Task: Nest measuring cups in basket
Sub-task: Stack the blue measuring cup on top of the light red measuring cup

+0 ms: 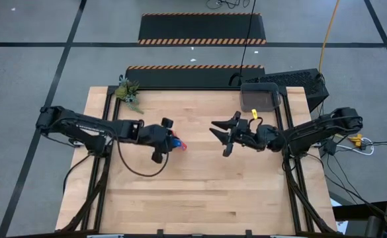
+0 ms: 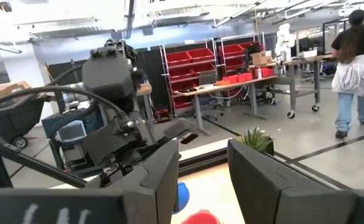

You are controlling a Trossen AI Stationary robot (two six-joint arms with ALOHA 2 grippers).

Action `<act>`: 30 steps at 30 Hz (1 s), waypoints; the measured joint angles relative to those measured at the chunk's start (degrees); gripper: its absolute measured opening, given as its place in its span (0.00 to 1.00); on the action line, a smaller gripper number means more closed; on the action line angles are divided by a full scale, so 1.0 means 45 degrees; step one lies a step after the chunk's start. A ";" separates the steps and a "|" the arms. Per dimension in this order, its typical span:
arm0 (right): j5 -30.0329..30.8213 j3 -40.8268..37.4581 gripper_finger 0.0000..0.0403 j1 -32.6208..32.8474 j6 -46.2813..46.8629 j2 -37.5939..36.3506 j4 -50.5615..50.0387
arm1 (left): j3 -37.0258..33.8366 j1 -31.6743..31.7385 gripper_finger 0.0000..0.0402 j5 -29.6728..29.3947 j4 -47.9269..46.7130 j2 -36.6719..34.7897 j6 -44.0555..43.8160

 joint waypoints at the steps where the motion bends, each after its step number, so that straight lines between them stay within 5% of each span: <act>1: 0.0000 -0.0010 0.33 0.0000 -0.0039 -0.0019 -0.0005 | 0.0158 0.0192 0.37 0.0296 -0.0288 0.0028 0.0264; 8: -0.0006 -0.0010 0.33 0.0000 -0.0044 -0.0015 -0.0006 | 0.0766 0.1102 0.17 0.1589 -0.1323 0.0437 0.2494; 14: -0.0010 -0.0010 0.33 0.0000 -0.0131 -0.0014 0.0015 | 0.1251 0.1720 0.01 0.2006 -0.2414 0.1589 0.2385; 24: -0.0016 -0.0005 0.33 0.0000 -0.0184 -0.0010 -0.0194 | 0.1764 0.1721 0.01 0.1774 -0.2343 0.2283 0.2142; 30: -0.0015 -0.0005 0.33 0.0000 -0.0263 0.0252 -0.0738 | 0.3022 0.1603 0.03 0.0180 -0.3697 0.2288 -0.0737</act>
